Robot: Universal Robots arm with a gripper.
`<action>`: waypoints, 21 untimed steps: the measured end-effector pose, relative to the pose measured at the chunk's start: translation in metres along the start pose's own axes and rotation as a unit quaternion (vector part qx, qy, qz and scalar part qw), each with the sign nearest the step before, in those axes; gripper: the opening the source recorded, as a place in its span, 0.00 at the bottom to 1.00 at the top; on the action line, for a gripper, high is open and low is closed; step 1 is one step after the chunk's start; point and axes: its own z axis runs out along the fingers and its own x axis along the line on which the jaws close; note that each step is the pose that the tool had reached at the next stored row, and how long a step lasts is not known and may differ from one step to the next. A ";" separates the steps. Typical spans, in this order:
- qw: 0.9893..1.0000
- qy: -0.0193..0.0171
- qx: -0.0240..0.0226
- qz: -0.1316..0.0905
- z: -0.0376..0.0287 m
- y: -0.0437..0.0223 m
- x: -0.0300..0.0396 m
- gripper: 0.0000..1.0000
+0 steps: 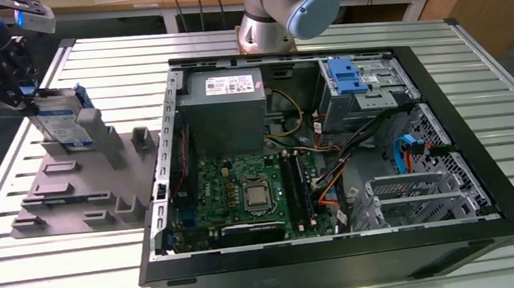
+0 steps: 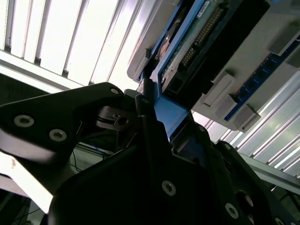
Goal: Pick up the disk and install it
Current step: 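Pick up the disk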
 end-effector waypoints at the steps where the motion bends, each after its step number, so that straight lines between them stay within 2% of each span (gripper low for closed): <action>1: 1.000 0.000 0.000 0.000 0.0000 0.0000 0.0000 0.36; 7: 1.000 0.000 0.000 0.000 -0.0027 0.0000 0.0000 0.36; 21: 1.000 0.000 0.000 0.000 -0.0207 0.0003 -0.0002 0.36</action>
